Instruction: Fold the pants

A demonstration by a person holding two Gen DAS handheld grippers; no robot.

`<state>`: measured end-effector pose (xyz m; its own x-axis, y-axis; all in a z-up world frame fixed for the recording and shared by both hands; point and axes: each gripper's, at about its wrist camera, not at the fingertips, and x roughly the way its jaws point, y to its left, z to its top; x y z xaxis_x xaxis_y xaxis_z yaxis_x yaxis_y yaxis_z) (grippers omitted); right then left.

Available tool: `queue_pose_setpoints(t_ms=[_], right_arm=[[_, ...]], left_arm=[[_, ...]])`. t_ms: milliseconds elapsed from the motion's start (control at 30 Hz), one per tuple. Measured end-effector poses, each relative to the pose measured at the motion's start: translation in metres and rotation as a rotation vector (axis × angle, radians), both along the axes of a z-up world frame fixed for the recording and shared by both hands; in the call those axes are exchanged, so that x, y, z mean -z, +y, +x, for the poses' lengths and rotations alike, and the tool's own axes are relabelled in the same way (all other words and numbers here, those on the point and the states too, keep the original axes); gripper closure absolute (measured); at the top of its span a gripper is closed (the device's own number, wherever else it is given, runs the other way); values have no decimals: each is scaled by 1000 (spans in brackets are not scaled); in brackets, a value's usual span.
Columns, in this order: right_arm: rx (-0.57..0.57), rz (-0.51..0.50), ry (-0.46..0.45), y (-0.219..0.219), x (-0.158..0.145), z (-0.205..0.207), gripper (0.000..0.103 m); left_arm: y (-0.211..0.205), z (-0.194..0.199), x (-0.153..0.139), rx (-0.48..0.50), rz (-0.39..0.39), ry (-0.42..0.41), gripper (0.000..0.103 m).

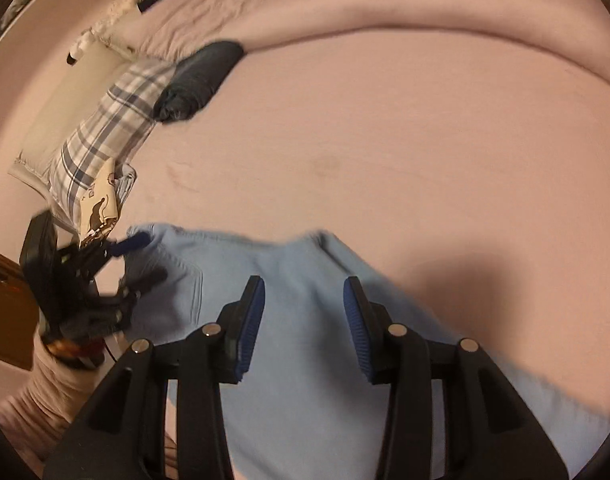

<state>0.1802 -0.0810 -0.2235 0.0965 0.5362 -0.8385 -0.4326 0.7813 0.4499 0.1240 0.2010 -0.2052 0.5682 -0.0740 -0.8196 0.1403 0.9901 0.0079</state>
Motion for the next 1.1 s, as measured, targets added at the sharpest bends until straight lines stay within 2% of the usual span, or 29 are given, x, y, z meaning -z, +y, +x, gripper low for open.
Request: queue_pose_setpoints(t_ms=[100, 133, 200, 267, 333, 367, 533, 667, 733, 767, 800, 867, 967, 1100], right_arm=[[-3, 12, 153, -3, 23, 25, 62], [-18, 34, 206, -2, 19, 23, 62], [-49, 34, 283, 17, 27, 23, 67], [-71, 90, 336, 20, 29, 21, 76], [-60, 84, 319, 31, 25, 24, 92], [-62, 89, 305, 32, 22, 25, 94], [-24, 73, 248, 29, 27, 34, 97], [8, 26, 265, 42, 47, 41, 97], [46, 56, 212, 35, 32, 44, 96], [79, 86, 190, 28, 21, 47, 92], [106, 140, 171, 16, 7, 49, 92], [108, 198, 93, -7, -23, 45, 90], [70, 119, -19, -39, -49, 24, 81], [12, -86, -90, -71, -44, -8, 82]], left_arm=[[13, -4, -1, 12, -39, -15, 38], [15, -3, -1, 15, -38, -14, 38], [15, -2, 0, 23, -25, -13, 38], [14, 2, 2, 24, 1, -15, 40], [14, -1, 1, 16, 6, -17, 43], [16, -2, 1, 6, 0, -20, 47], [26, -2, 2, -15, -40, -17, 49], [17, 3, 4, -19, 31, -7, 49], [13, 3, -1, -21, 51, 9, 49], [9, 2, -5, -17, 76, 13, 49], [5, 1, -8, -10, 105, 11, 48], [-7, -4, -17, 23, 160, -14, 38], [-29, -4, -31, 108, 119, -47, 36], [-82, 16, -45, 269, 18, -74, 36]])
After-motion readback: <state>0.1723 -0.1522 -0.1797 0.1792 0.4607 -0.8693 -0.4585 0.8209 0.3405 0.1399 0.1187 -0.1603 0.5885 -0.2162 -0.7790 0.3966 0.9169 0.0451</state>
